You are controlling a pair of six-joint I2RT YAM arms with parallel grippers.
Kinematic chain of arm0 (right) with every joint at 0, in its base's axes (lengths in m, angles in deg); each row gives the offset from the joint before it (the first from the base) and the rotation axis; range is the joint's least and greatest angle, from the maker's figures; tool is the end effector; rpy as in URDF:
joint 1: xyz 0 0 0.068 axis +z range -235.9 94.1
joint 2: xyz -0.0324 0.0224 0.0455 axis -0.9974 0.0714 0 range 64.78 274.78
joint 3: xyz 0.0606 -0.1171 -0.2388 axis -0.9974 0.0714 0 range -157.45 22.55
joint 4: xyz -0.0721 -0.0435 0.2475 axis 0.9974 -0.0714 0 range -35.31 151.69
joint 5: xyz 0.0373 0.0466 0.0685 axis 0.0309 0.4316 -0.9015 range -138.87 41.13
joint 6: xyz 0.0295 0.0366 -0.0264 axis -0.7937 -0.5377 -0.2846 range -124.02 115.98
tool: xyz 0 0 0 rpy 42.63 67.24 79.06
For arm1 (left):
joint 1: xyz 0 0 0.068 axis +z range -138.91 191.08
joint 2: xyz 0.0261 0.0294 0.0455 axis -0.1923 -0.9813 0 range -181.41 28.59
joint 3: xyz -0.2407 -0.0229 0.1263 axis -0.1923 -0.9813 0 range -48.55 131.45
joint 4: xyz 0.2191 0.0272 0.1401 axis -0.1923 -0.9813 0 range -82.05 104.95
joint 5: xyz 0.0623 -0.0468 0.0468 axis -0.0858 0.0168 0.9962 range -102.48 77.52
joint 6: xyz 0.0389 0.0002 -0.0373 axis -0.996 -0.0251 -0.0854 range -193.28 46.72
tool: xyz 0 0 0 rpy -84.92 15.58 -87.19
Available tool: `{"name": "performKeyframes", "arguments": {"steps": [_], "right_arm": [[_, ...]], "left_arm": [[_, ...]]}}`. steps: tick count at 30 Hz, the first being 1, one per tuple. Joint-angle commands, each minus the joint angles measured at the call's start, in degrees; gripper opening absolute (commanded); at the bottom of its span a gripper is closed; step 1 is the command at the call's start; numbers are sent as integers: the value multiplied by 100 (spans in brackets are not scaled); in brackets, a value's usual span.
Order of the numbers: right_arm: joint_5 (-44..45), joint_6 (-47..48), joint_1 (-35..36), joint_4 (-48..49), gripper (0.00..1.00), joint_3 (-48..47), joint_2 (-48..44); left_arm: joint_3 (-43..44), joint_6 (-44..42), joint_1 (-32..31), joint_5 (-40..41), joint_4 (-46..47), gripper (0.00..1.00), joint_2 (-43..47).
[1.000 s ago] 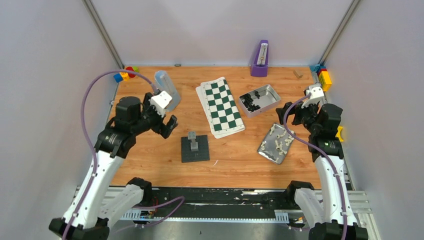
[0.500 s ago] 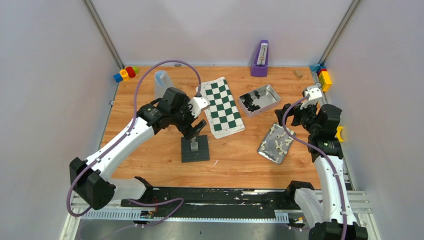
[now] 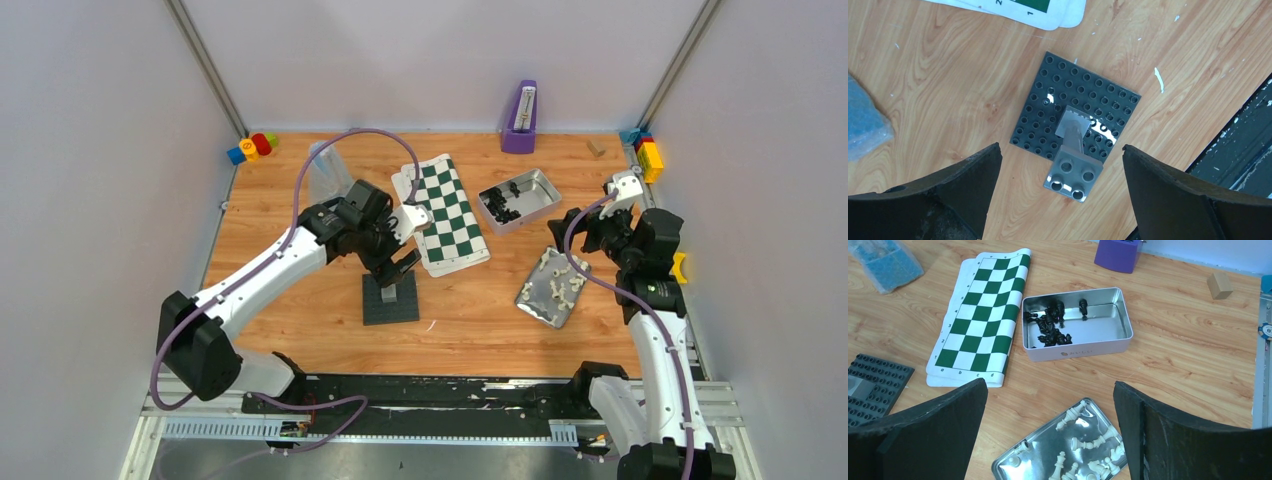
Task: Set up the chess pieces on the board
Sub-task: Pick up the distractor from the center of the board.
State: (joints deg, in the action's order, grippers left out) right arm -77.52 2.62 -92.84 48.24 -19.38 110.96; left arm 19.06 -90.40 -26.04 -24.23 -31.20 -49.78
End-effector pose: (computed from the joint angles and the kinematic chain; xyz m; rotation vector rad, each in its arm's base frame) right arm 0.1869 -0.0055 0.3137 -0.3348 1.8212 0.3043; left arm 0.2173 -0.1736 0.2942 1.2466 2.2605 -0.3944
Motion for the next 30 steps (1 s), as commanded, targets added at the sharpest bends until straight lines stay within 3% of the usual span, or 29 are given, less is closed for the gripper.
{"name": "performKeyframes", "arguments": {"steps": [1,8,22,30], "right_arm": [[-172,119,-18,190,100,48,18],[-291,141,-18,159,100,54,30],[-423,180,-18,115,100,52,58],[-480,198,-18,93,100,47,89]], "left_arm": [[-21,-203,-48,-112,-221,98,-82],[-201,-452,-55,164,-103,90,-120],[-277,-530,-69,168,-23,51,203],[-567,-633,-52,1015,-50,39,901]]}}
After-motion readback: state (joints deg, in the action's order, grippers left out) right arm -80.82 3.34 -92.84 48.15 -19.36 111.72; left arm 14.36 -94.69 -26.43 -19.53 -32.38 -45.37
